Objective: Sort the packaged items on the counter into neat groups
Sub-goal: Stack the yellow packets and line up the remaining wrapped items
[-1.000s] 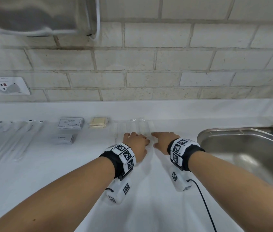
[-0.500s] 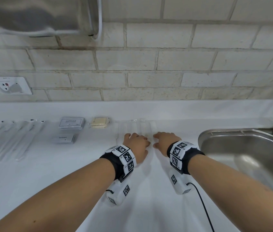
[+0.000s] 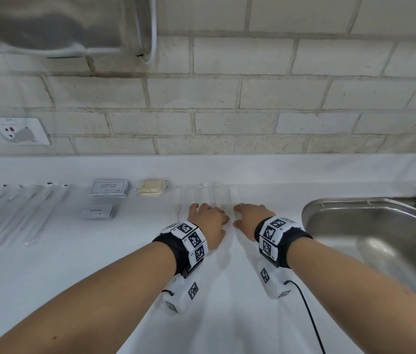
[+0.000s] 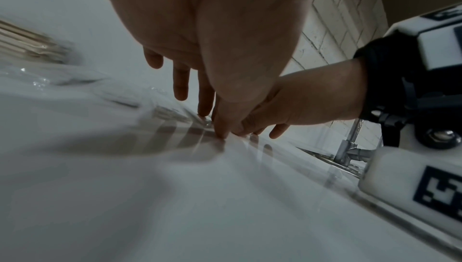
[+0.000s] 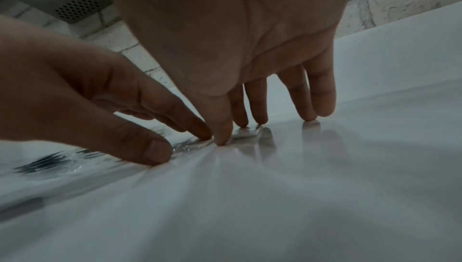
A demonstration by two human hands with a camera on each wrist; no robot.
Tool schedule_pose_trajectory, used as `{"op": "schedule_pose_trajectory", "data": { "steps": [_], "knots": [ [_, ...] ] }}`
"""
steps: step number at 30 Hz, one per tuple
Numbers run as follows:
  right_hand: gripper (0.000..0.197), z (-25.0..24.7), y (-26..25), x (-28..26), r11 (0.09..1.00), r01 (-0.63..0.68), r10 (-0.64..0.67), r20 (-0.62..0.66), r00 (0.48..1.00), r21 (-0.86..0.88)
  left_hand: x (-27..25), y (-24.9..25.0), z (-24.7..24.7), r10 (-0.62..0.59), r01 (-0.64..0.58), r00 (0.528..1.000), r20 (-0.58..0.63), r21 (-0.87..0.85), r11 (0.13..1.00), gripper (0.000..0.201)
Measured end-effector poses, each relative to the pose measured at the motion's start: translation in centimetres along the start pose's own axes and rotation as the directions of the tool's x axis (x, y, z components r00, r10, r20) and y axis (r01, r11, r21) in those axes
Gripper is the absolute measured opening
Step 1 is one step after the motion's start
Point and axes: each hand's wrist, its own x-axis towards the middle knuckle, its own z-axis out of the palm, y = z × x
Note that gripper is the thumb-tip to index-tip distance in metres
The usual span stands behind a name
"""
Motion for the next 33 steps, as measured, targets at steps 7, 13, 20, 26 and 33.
{"op": "schedule_pose_trajectory", "data": {
  "steps": [7, 13, 20, 26, 33],
  "knots": [
    [0.049, 0.2, 0.2, -0.1, 1.0, 0.028, -0.028, -0.018, 0.999, -0.002, -0.3, 0.0, -0.2, -0.006, 0.005, 1.0, -0.026, -0.058, 0.998, 0.046],
    [0.058, 0.0, 0.1, -0.3, 0.999, 0.041, -0.041, -0.019, 0.999, 0.003, -0.8, -1.4, -1.1, -0.008, 0.0, 0.997, -0.073, -0.102, 0.995, 0.055],
    [0.063, -1.3, -2.8, -0.5, 0.982, 0.185, -0.187, -0.057, 0.981, -0.034, -2.1, -7.1, -2.0, -0.147, 0.094, 0.975, -0.167, -0.287, 0.953, 0.043],
    [0.054, -0.8, -6.7, -0.1, 0.949, 0.308, -0.303, 0.069, 0.95, -0.07, -3.6, -10.0, -1.0, -0.194, 0.19, 0.981, -0.006, -0.176, 0.966, 0.044],
    [0.052, 0.3, -7.7, 0.2, 0.941, 0.315, -0.307, 0.075, 0.949, -0.127, -3.8, -10.3, -0.6, -0.18, 0.181, 0.983, 0.019, -0.153, 0.971, 0.046]
  ]
}}
